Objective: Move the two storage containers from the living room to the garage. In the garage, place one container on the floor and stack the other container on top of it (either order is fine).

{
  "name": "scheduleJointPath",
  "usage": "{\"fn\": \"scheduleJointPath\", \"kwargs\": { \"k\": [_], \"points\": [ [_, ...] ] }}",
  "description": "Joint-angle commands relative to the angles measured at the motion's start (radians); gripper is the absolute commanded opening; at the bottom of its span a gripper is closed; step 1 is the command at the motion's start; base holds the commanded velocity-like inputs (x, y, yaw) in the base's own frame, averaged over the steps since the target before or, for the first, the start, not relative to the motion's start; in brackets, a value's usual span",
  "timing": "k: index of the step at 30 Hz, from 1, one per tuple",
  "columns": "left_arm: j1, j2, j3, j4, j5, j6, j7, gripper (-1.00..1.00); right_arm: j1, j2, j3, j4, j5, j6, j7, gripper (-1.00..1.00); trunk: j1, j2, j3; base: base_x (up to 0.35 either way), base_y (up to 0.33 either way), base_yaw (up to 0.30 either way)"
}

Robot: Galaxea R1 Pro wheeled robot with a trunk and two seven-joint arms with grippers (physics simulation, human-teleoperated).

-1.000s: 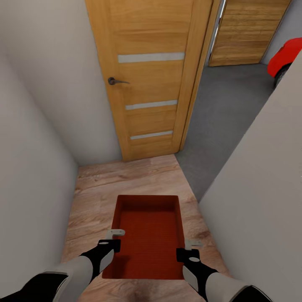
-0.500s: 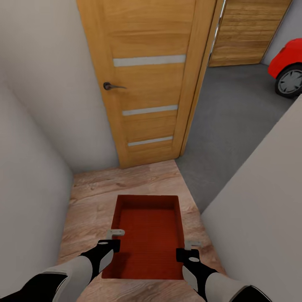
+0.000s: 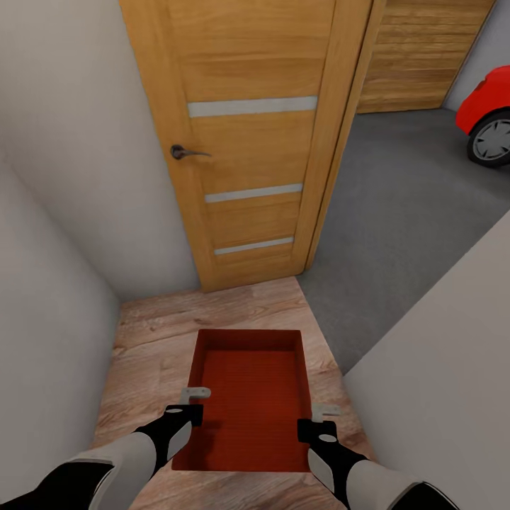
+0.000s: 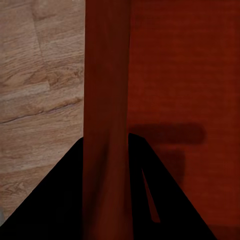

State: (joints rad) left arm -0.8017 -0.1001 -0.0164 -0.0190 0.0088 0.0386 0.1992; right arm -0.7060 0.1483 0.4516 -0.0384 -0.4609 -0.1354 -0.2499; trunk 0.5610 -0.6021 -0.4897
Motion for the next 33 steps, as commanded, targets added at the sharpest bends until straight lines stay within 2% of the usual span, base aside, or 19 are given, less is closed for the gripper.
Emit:
{"fn": "scheduleJointPath", "kwargs": {
  "k": [1,12,29,33],
  "points": [
    [-0.001,0.016,0.006,0.004,0.010,0.005,0.036,-1.00,-0.001,-0.015,0.047,-0.001,0.002,-0.009,-0.003,-1.00,0.000,-0.001,-0.001,0.011,0.000,0.000],
    [-0.001,0.014,0.006,0.005,0.010,-0.020,0.037,-1.00,-0.001,-0.015,0.047,-0.001,0.001,-0.007,-0.003,-1.00,0.000,-0.001,-0.001,0.012,0.012,0.000],
    [-0.001,0.014,0.006,0.005,0.010,-0.020,0.037,-1.00,-0.001,-0.015,0.047,-0.001,0.002,-0.008,-0.003,-1.00,0.000,-0.001,-0.001,0.217,0.234,-0.001],
    [-0.001,0.014,0.006,0.005,0.010,-0.020,0.037,-1.00,-0.001,-0.014,0.047,-0.001,0.002,-0.008,-0.003,-1.00,0.000,-0.001,-0.001,0.254,0.230,-0.128]
  ]
}}
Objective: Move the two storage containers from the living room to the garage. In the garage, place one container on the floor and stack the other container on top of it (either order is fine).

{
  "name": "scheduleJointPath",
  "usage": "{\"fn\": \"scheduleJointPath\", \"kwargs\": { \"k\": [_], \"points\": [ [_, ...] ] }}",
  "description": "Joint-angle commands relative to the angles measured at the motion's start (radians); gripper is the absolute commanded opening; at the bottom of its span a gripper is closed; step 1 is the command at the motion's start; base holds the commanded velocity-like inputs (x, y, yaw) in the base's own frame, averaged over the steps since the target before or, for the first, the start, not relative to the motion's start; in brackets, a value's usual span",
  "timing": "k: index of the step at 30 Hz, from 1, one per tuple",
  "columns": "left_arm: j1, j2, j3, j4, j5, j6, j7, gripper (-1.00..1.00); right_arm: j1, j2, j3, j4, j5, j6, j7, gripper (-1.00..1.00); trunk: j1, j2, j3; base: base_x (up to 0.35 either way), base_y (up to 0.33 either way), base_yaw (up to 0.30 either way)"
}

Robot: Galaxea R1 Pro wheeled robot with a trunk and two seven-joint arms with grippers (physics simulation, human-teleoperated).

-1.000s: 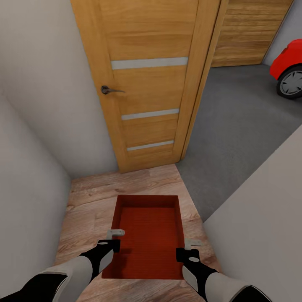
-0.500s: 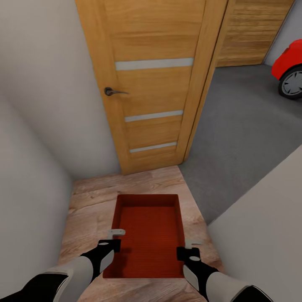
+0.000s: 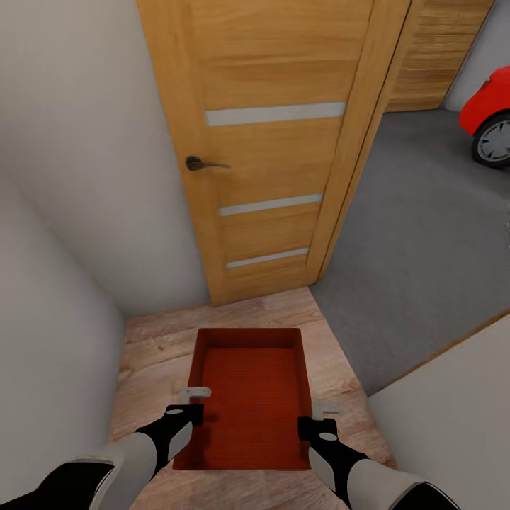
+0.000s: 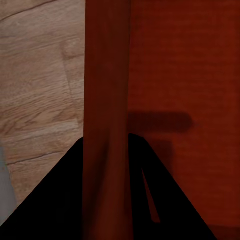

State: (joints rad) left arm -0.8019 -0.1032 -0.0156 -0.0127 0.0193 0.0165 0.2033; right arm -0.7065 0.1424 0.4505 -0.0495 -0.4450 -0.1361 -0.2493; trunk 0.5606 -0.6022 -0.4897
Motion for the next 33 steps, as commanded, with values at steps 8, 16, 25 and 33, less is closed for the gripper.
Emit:
{"fn": "scheduleJointPath", "kwargs": {
  "k": [8,16,25,33],
  "points": [
    [0.000,0.017,0.005,-0.001,-0.001,0.002,0.033,-1.00,0.000,-0.007,0.048,0.010,-0.014,-0.007,-0.004,-1.00,0.001,-0.001,-0.001,0.200,0.096,-0.232],
    [0.000,0.017,0.005,-0.001,-0.001,0.001,0.033,-1.00,0.000,-0.007,0.048,0.010,-0.014,-0.007,-0.004,-1.00,0.001,-0.001,-0.001,0.014,0.003,-0.243],
    [0.000,0.016,0.005,-0.001,-0.001,0.001,0.033,-1.00,0.000,-0.008,0.048,0.010,-0.014,-0.007,-0.004,-1.00,0.001,-0.001,-0.001,0.000,0.000,-0.243],
    [0.000,0.016,0.005,-0.001,-0.001,0.000,0.033,-1.00,0.000,-0.008,0.048,0.010,-0.014,-0.007,-0.004,-1.00,0.001,-0.001,-0.001,0.000,0.000,-0.243]
  ]
}}
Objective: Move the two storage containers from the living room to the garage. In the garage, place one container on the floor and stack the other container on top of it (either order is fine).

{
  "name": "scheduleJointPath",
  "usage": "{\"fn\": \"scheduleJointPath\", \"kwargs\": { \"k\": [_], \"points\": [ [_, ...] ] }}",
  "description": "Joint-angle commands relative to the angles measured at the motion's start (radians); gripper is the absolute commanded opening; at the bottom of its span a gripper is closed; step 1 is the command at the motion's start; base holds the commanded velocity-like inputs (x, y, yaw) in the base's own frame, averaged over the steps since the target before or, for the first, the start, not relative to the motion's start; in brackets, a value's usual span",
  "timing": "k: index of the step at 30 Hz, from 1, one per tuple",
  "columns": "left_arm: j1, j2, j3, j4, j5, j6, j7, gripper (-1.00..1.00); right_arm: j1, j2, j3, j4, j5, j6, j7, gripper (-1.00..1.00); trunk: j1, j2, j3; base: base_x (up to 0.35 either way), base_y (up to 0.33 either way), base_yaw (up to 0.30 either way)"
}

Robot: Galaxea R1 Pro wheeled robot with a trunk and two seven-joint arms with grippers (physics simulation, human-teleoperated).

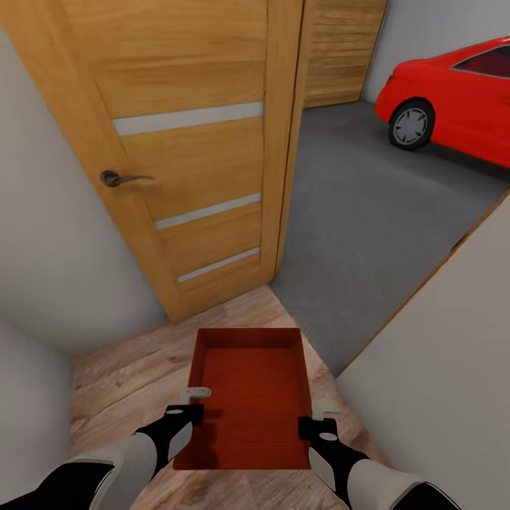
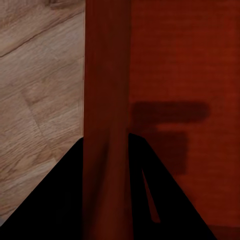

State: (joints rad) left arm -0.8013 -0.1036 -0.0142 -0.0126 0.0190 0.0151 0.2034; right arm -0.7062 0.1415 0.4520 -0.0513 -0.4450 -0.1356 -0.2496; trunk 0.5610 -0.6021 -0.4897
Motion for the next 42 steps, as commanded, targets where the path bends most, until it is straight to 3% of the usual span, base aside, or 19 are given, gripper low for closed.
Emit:
{"fn": "scheduleJointPath", "kwargs": {
  "k": [1,9,28,42],
  "points": [
    [-0.001,0.016,0.003,-0.001,-0.001,0.002,0.033,-1.00,-0.001,-0.007,0.047,0.011,-0.014,-0.007,-0.004,-1.00,0.000,-0.001,-0.001,0.000,0.000,-0.243],
    [-0.002,0.013,0.003,0.000,0.001,0.004,0.033,-1.00,0.000,-0.008,0.047,0.011,-0.014,-0.007,-0.004,-1.00,0.000,-0.001,-0.001,0.029,0.029,-0.212],
    [-0.002,0.015,0.003,0.000,0.000,0.008,0.033,-1.00,-0.001,-0.007,0.047,0.011,-0.012,-0.009,-0.004,-1.00,0.000,-0.001,-0.001,0.245,0.225,-0.017],
    [-0.002,0.015,0.004,-0.001,0.000,0.007,0.033,-1.00,-0.001,-0.006,0.047,0.011,-0.009,-0.009,-0.004,-1.00,0.000,-0.001,-0.001,0.268,0.233,-0.264]
  ]
}}
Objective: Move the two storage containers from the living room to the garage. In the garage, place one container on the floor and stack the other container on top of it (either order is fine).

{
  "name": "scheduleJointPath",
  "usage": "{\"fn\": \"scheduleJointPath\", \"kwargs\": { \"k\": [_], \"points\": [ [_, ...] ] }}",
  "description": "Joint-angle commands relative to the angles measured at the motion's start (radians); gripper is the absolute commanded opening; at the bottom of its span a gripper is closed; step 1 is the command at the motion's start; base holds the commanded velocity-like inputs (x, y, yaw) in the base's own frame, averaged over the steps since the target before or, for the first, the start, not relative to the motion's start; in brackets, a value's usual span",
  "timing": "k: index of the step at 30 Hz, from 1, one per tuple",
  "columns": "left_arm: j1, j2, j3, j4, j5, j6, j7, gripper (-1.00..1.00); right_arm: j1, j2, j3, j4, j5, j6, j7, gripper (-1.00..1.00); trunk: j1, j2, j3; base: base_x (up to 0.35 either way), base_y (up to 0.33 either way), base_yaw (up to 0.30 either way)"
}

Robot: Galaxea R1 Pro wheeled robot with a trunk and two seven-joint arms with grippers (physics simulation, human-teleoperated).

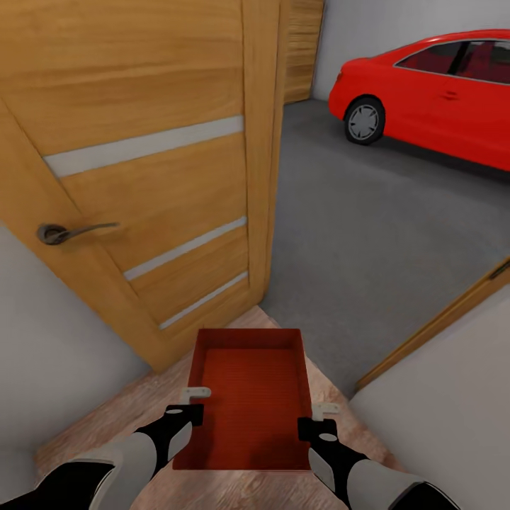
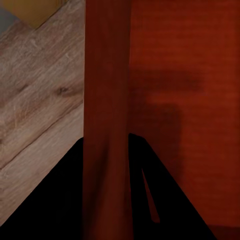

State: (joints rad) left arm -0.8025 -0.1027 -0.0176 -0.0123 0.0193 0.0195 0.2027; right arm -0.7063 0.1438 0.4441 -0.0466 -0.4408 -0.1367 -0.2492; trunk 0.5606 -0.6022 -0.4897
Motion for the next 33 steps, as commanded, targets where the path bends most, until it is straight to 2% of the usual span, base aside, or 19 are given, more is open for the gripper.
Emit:
{"fn": "scheduleJointPath", "kwargs": {
  "k": [1,10,21,33],
  "points": [
    [-0.001,0.014,0.007,-0.001,0.000,0.002,0.034,-1.00,-0.001,-0.009,0.054,0.007,-0.013,-0.007,-0.004,-1.00,0.001,-0.001,-0.001,0.269,0.233,-0.286],
    [-0.001,0.014,0.007,-0.001,0.000,-0.001,0.034,-1.00,0.000,-0.009,0.054,0.007,-0.013,-0.007,-0.004,-1.00,0.001,-0.001,-0.001,0.231,0.124,-0.286],
    [-0.001,0.014,0.007,0.000,0.000,-0.001,0.034,-1.00,0.000,-0.009,0.054,0.007,-0.013,-0.007,-0.004,-1.00,0.001,-0.001,-0.001,0.028,0.013,-0.276],
    [-0.001,0.014,0.007,0.000,0.001,0.000,0.034,-1.00,0.000,-0.009,0.054,0.007,-0.013,-0.007,-0.004,-1.00,0.001,-0.001,-0.001,0.242,0.215,-0.005]
  ]
}}
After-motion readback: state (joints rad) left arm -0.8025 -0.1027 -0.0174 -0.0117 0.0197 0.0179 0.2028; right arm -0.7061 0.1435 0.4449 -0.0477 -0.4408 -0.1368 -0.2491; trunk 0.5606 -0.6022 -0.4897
